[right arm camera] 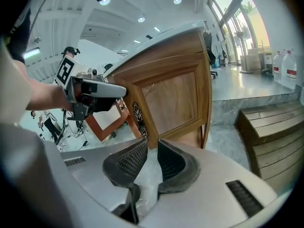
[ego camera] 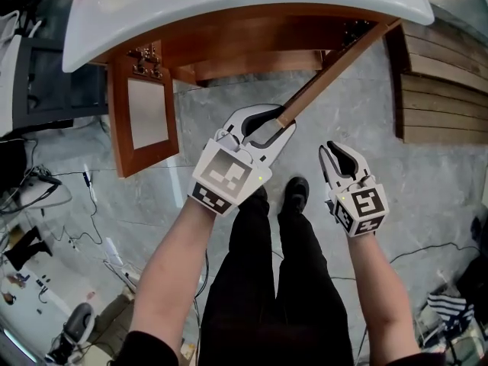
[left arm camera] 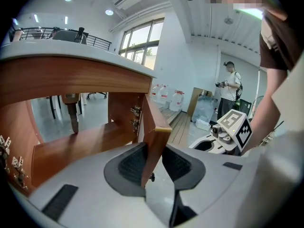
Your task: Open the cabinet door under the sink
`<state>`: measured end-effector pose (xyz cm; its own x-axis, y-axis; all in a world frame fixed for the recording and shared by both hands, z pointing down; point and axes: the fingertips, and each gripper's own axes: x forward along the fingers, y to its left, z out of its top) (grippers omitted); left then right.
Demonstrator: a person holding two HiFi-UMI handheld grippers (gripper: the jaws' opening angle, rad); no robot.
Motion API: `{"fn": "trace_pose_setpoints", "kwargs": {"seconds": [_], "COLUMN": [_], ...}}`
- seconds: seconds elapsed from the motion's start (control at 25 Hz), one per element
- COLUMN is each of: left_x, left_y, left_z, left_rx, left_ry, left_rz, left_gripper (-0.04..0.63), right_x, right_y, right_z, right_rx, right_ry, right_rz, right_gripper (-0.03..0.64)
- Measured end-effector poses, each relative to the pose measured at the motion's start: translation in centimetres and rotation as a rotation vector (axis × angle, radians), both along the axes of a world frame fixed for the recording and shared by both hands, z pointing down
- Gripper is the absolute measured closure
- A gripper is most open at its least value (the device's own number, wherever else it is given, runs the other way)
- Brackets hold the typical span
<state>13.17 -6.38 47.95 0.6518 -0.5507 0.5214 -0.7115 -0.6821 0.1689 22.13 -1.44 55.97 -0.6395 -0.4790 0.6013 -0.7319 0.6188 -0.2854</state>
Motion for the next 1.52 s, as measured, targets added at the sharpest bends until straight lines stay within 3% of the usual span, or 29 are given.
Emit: {"fn": "trace_pose_setpoints", "kwargs": {"seconds": [0.28, 0.48, 1.08, 1.32, 1.52], "left_x": [3.2, 3.8, 12.6, 12.6, 9.8], "left_y": [2.2, 2.8, 5.6, 5.9, 6.2], "left_z": [-0.2, 0.0, 0.5, -1.9, -7.1], "left_rx": [-0.034, -0.040, -0.091, -0.098, -0.084], "left_ry": [0.044, 0.066, 0.049, 0.037, -0.006], "left_rz": [0.019, -0.019, 0.191, 0.149, 0.063], "left_gripper": [0.466, 0.462, 0.456, 0.463, 0.482], "right_x": [0.9, 2.6, 6.5, 7.4, 6.1], "right_y": [1.4, 2.6, 6.1, 6.4, 6.5], "right_z": [0.7, 1.0, 0.4, -2.5, -8.0], "right_rx": [-0.020, -0.030, -0.066, -0.071, -0.046], "right_ry": [0.016, 0.020, 0.028, -0.009, -0.030], "right_rz": [-0.022, -0.007, 0.032, 0.060, 0.047], "right_gripper": [0.543, 0.548, 0.554, 0.555, 0.558]}}
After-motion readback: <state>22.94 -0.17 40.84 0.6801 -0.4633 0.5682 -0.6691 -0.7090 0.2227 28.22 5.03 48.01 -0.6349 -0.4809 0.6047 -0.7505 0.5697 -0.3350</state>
